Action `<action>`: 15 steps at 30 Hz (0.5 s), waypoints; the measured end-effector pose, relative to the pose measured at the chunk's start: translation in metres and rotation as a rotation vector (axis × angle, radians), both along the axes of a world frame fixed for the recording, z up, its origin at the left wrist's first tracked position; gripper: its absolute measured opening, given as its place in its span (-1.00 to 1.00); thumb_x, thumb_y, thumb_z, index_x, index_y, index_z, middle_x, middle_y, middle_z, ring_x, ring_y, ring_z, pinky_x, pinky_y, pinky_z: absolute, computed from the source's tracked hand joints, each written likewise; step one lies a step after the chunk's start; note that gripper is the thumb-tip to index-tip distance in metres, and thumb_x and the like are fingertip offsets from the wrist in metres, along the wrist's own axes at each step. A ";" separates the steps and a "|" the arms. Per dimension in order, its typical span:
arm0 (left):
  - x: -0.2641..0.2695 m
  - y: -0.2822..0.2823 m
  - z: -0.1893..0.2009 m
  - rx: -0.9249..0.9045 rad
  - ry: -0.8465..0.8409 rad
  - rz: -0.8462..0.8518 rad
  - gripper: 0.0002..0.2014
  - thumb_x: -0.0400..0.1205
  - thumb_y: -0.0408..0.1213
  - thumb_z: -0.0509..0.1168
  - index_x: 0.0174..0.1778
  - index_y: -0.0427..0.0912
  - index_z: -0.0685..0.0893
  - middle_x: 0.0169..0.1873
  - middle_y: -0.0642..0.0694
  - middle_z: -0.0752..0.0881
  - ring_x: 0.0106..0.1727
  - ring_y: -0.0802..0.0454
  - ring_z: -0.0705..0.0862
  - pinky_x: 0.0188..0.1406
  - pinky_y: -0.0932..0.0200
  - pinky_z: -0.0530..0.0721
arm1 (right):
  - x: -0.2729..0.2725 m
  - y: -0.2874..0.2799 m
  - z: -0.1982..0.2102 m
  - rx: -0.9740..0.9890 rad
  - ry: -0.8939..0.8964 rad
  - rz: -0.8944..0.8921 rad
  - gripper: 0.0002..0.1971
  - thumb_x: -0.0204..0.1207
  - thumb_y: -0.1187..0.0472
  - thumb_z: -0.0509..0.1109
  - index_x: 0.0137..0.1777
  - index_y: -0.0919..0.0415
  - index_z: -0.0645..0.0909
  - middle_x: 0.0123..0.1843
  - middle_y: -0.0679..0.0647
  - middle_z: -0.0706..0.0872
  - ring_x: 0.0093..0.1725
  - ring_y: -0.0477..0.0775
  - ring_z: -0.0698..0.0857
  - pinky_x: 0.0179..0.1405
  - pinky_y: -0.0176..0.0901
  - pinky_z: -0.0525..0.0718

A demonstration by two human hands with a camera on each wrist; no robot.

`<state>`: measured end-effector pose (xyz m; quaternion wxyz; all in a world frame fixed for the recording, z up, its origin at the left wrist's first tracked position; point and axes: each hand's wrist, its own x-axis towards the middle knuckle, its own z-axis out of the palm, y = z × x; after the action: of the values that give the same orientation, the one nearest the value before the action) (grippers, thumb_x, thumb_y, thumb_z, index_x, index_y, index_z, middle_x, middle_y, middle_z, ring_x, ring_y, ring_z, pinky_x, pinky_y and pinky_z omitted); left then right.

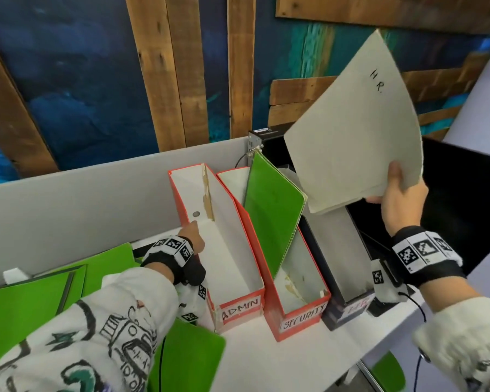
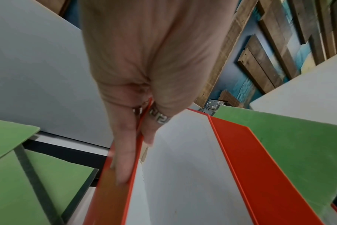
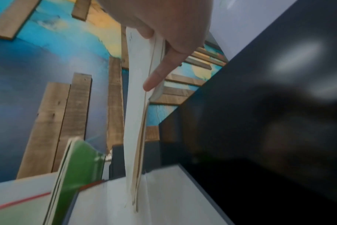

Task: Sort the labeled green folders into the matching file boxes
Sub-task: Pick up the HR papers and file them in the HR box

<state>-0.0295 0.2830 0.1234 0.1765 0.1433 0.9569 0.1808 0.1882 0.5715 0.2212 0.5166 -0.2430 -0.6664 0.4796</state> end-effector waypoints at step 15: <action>-0.002 -0.011 -0.010 0.087 -0.030 0.010 -0.36 0.60 -0.46 0.22 0.60 -0.21 0.16 0.51 -0.24 0.40 0.51 -0.21 0.40 0.47 0.03 0.39 | -0.034 0.004 -0.075 -0.015 -0.715 0.058 -0.56 0.69 0.03 0.11 0.42 0.33 0.40 0.35 0.30 0.53 0.14 0.36 0.64 -0.10 0.21 0.77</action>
<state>-0.0317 0.2721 0.1137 0.1833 0.1432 0.9461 0.2253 0.1539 0.5751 0.1466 0.2353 -0.3800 -0.8081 0.3837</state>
